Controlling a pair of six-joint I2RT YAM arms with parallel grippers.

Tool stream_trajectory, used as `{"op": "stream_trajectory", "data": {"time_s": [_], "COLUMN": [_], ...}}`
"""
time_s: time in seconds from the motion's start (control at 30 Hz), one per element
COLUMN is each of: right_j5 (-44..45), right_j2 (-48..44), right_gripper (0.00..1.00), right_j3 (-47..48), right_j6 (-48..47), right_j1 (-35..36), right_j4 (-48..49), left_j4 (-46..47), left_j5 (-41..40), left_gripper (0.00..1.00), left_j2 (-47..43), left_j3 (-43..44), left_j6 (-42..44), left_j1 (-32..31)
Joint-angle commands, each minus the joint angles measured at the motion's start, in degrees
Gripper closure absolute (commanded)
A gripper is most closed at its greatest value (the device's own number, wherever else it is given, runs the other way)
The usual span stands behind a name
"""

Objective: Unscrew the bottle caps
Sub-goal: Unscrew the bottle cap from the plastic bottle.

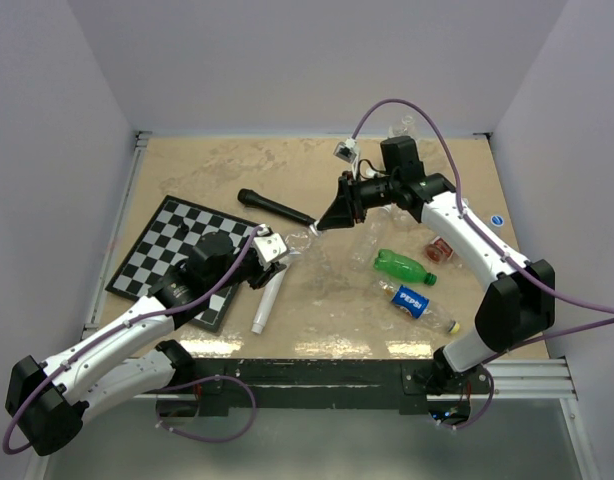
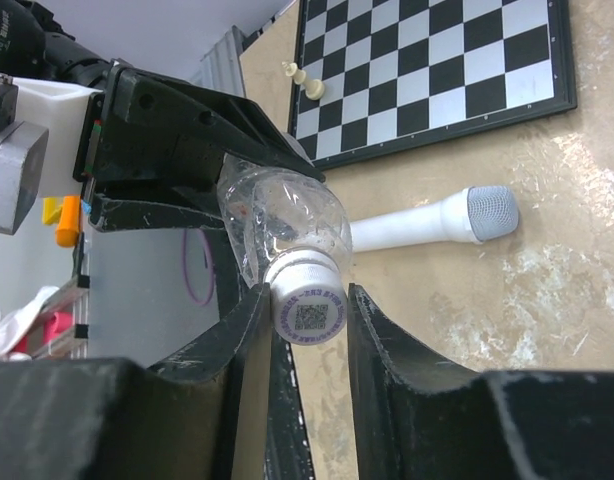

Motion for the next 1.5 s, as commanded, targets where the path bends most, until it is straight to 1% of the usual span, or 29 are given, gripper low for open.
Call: {"op": "stream_trajectory", "data": {"time_s": [0.0,0.03,0.1,0.2,0.3,0.37,0.4,0.47,0.57,0.7,0.77,0.83,1.0,1.13,1.27,1.3,1.37,1.43,1.47], "right_j5": [-2.54,-2.81,-2.98,-3.34,-2.02,-1.14,-0.70,3.06,7.73,10.28,12.39,13.89,13.63,13.19,11.96,11.43,10.29,10.11,10.11], "right_j2": [-0.51,-0.68,-1.12,-2.09,-3.05,-3.67,-3.93,-4.55,-6.21,-9.20,-10.44,-10.53,-10.26,-10.88,-11.67,-12.02,-12.55,-12.99,-13.25], "right_gripper": [0.76,0.81,0.85,0.89,0.93,0.97,0.99,1.00,1.00,1.00,1.00,1.00,1.00,1.00,1.00,0.97,0.87,0.81,0.76], "right_j3": [-0.28,-0.02,0.34,1.12,2.53,4.02,4.98,6.05,5.79,3.95,3.24,3.32,4.29,3.94,3.15,2.80,2.01,1.48,1.30], "right_j6": [-0.48,-1.36,-3.91,-10.49,-20.14,-28.22,-34.44,-45.61,-60.39,-73.41,-77.29,-81.16,-84.07,-83.81,-78.12,-76.97,-73.90,-71.52,-70.29], "right_j1": [-0.06,-0.06,-0.06,0.03,1.16,2.48,3.44,6.60,11.62,12.07,12.15,12.15,12.15,12.15,12.15,12.15,12.07,11.89,11.80], "right_j4": [1.34,0.73,-0.76,-4.53,-10.24,-16.04,-19.89,-26.14,-31.17,-31.01,-28.99,-29.24,-29.95,-29.34,-25.66,-24.77,-23.02,-21.70,-20.99], "left_j4": [3.16,3.07,3.07,3.07,3.34,3.51,3.60,3.69,4.13,4.74,4.92,4.83,5.01,5.10,5.10,5.18,5.10,5.18,5.10], "left_j5": [0.91,1.00,1.26,1.96,3.10,4.15,4.77,6.09,7.76,8.82,9.17,9.43,10.40,11.10,11.37,11.37,11.28,11.19,11.10], "left_gripper": [1.00,1.00,1.00,1.00,1.00,1.00,1.00,1.00,1.00,1.00,1.00,1.00,1.00,1.00,1.00,1.00,1.00,1.00,1.00], "left_j2": [-0.29,-0.38,-0.64,-1.17,-1.70,-1.96,-1.88,-2.14,-2.84,-3.28,-3.28,-3.19,-3.11,-2.93,-2.93,-2.93,-3.02,-3.11,-3.11], "left_j3": [0.27,0.18,0.18,0.09,-0.08,0.00,0.00,-0.08,-0.35,-0.79,-0.87,-0.96,-0.96,-0.96,-1.05,-1.05,-1.05,-1.05,-1.05], "left_j6": [0.53,0.70,0.62,0.62,0.70,0.79,0.70,0.79,0.79,0.79,0.79,0.79,0.62,0.70,0.44,0.44,0.44,0.44,0.44], "left_j1": [-0.18,-0.18,-0.18,-0.18,-0.18,-0.18,-0.18,-0.18,-0.18,-0.27,-0.18,-0.18,-0.27,-0.27,-0.27,-0.27,-0.27,-0.27,-0.27]}}
